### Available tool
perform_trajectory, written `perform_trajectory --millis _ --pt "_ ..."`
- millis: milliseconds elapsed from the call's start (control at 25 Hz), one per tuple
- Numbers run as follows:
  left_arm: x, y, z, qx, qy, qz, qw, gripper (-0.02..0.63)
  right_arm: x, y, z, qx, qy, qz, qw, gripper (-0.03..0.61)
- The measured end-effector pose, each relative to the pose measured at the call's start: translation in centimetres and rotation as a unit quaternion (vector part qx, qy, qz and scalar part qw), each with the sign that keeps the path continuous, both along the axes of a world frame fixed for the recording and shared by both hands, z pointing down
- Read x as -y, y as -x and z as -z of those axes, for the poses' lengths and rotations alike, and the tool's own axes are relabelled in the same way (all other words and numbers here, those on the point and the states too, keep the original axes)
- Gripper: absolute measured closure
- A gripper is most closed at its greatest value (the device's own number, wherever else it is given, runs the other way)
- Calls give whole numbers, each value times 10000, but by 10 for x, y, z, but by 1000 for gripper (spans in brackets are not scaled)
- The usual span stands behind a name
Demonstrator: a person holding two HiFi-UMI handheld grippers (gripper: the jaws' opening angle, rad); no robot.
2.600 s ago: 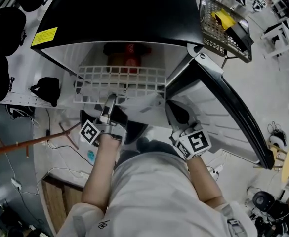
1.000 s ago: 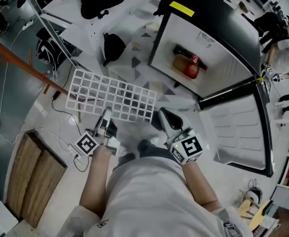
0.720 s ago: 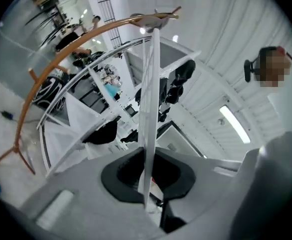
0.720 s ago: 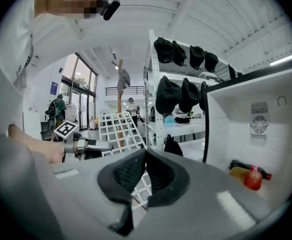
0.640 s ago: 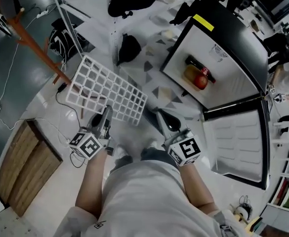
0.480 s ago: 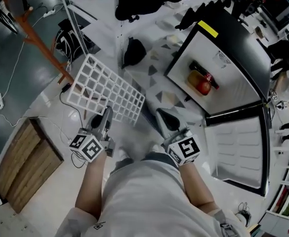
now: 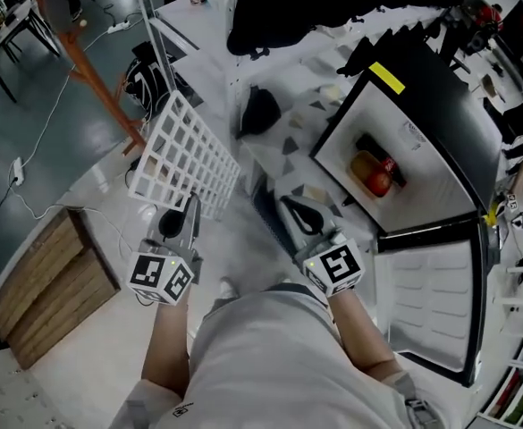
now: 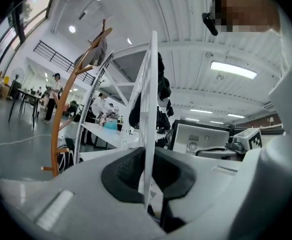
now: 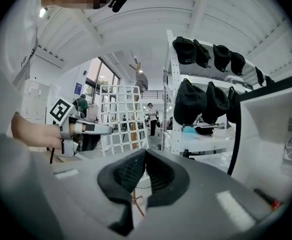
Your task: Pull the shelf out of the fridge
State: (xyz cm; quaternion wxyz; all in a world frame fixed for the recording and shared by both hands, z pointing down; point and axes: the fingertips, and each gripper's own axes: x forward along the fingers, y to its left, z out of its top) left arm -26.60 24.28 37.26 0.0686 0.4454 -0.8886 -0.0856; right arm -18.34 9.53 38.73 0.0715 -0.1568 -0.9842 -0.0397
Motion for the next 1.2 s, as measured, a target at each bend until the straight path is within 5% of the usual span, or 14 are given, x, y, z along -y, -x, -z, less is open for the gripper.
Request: perform_trajectory --millis 320,720,1200 --pt "4 -9 16 798 688 423 9935 586 -2 -1 13 204 -205 454 9985 577" --pt "-3 -14 18 1082 1044 779 9856 586 -9 -2 18 270 -224 779 9963 577" --pt "-10 -21 11 974 1136 846 9851 586 -11 -5 12 181 -179 825 9963 577"
